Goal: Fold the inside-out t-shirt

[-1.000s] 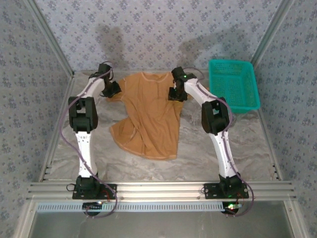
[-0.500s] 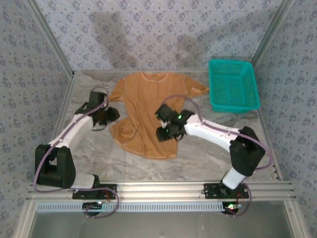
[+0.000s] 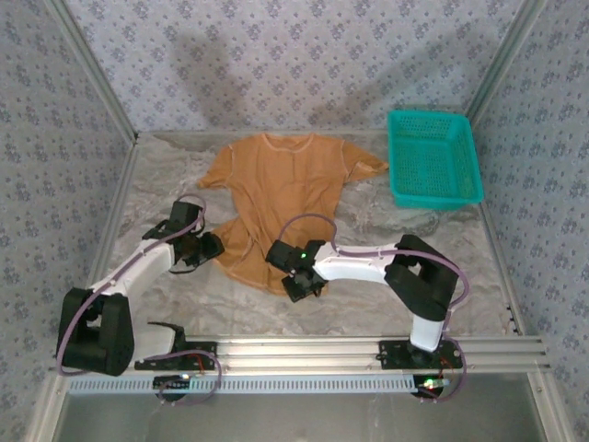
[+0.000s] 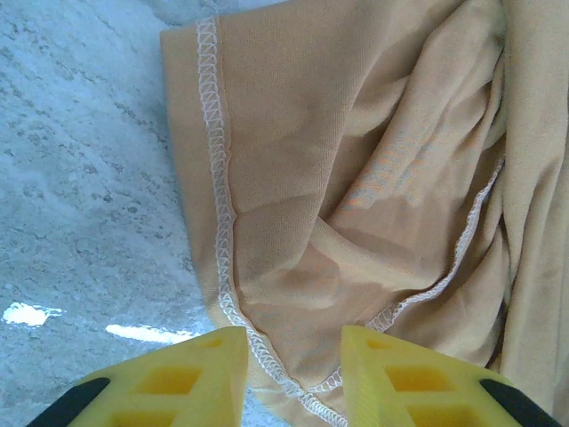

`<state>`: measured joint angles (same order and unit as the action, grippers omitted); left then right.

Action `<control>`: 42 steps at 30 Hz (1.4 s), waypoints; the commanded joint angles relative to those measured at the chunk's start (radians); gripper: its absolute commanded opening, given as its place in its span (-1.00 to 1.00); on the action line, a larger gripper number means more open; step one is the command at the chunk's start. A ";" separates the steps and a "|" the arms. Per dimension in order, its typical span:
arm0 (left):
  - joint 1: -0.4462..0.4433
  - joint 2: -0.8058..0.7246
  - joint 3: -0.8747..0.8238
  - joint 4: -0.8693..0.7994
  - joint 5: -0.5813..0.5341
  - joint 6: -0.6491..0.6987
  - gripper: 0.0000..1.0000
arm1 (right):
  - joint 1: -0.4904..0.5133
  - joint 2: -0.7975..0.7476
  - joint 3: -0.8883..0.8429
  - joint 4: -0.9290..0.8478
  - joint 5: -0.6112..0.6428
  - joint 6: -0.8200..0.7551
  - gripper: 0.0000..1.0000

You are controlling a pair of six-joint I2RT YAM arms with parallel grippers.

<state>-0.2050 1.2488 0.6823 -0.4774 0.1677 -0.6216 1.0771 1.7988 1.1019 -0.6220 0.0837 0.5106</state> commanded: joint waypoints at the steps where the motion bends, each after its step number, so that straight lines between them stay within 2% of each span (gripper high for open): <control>1: 0.001 -0.029 0.017 -0.043 -0.015 0.017 -0.35 | 0.010 0.026 -0.035 0.010 0.008 0.032 -0.10; 3: 0.000 -0.039 0.019 -0.049 -0.013 0.022 -0.35 | 0.009 0.041 -0.031 0.004 0.007 0.031 -0.26; 7: 0.000 -0.060 0.022 -0.057 0.022 0.033 -0.33 | 0.009 0.046 -0.003 -0.034 0.016 0.028 -0.84; 9: -0.005 -0.073 0.020 -0.043 0.056 0.036 -0.32 | 0.008 0.023 0.019 -0.073 0.019 0.024 -0.97; 13: -0.060 -0.094 0.024 -0.009 0.099 0.043 -0.31 | -0.001 -0.043 0.074 -0.126 0.010 -0.006 -0.96; 19: -0.248 -0.099 0.007 0.126 0.142 0.078 -0.29 | -0.053 -0.121 0.119 -0.144 -0.083 -0.034 -0.94; 23: -0.352 -0.090 -0.031 0.227 0.153 0.108 -0.28 | -0.133 -0.177 0.058 -0.091 -0.181 -0.041 -0.93; 27: -0.425 -0.076 -0.082 0.346 0.166 0.193 -0.27 | -0.222 -0.208 0.010 -0.011 -0.280 -0.014 -0.89; 30: -0.510 -0.091 -0.143 0.468 0.100 0.290 -0.15 | -0.259 -0.208 0.002 0.014 -0.329 0.010 -0.89; 34: -0.607 -0.084 -0.161 0.514 -0.058 0.415 -0.11 | -0.292 -0.202 -0.001 0.017 -0.363 0.036 -0.89; 42: -0.655 0.087 -0.082 0.527 -0.166 0.533 -0.05 | -0.336 -0.236 -0.007 0.052 -0.419 0.044 -0.90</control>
<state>-0.8520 1.2888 0.5564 0.0044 0.0696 -0.1711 0.7540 1.6039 1.1084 -0.5777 -0.2871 0.5396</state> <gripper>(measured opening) 0.473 0.066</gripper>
